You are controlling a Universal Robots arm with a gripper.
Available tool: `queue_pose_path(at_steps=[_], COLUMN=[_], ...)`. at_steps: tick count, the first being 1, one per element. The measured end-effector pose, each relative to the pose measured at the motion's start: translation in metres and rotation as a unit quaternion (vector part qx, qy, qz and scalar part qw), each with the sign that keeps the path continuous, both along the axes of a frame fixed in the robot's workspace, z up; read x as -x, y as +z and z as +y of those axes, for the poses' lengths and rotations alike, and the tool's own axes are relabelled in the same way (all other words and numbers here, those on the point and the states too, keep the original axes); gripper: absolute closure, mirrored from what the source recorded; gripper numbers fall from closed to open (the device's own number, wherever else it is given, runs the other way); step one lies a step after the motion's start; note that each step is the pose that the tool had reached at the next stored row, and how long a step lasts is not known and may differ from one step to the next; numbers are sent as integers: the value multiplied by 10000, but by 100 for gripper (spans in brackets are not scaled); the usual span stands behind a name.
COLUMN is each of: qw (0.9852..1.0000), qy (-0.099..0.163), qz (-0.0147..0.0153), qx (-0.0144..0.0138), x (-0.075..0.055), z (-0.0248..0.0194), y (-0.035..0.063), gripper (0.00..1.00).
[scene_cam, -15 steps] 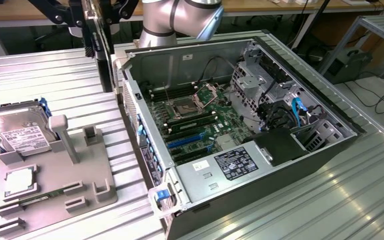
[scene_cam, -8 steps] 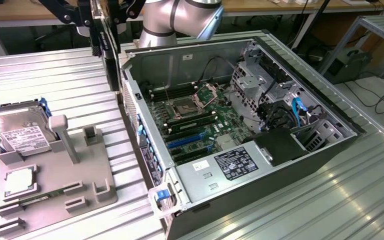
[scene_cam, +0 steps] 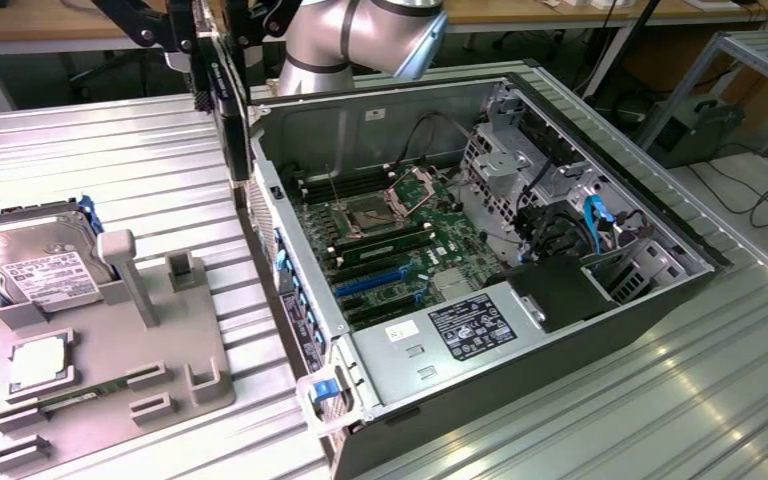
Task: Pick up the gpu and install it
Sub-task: 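Pick up the gpu and move the gpu toward the slot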
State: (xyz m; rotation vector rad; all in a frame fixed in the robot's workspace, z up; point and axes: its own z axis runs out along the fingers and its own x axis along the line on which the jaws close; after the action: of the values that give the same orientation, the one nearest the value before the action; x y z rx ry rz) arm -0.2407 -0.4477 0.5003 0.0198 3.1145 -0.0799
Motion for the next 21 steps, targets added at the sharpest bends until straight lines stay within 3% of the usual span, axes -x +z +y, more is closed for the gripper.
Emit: queue_pose_path(at_steps=[21], qw=[10000], qy=[0], qz=[0], qx=[0], x=[-214], z=[0], y=[-5], gripper=[73])
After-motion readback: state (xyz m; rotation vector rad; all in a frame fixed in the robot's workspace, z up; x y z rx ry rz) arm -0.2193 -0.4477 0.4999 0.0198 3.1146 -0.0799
